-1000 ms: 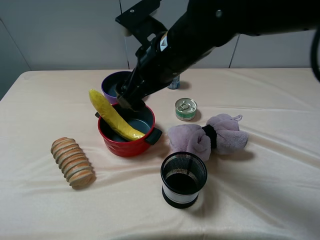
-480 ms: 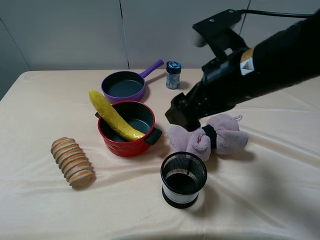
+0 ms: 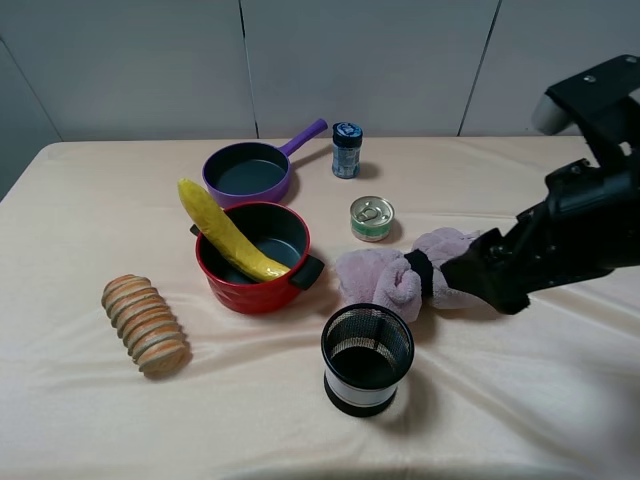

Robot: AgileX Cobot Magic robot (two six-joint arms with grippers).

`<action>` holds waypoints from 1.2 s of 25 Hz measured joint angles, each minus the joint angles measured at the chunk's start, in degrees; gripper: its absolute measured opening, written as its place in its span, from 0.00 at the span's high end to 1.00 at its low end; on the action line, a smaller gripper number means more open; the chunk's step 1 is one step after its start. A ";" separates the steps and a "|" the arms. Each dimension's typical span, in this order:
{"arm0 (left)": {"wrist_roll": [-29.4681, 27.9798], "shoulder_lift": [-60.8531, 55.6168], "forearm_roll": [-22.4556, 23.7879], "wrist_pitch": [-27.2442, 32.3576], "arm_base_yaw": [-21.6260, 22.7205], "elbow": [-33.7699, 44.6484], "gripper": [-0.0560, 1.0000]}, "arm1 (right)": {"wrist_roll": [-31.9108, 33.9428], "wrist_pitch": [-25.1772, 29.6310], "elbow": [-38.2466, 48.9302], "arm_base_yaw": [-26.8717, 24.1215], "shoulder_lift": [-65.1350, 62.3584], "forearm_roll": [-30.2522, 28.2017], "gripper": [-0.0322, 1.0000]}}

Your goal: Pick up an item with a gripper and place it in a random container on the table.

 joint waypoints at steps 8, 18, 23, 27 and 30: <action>0.00 0.00 0.00 0.00 0.00 0.00 0.01 | 3.14 7.08 1.57 -5.12 -11.39 -2.35 0.30; 0.00 0.00 0.00 0.00 0.00 0.00 0.01 | 3.46 9.86 6.49 -13.82 -29.04 -2.91 0.30; 0.00 0.00 0.00 0.00 0.00 0.00 0.01 | 3.62 10.04 6.49 -16.01 -33.44 -2.91 0.30; 0.00 0.00 0.00 0.00 0.00 0.00 0.01 | 3.62 10.09 6.49 -16.73 -34.89 -2.91 0.30; 0.00 0.00 0.00 0.00 0.00 0.00 0.01 | 3.62 10.10 6.49 -16.78 -36.76 -2.91 0.30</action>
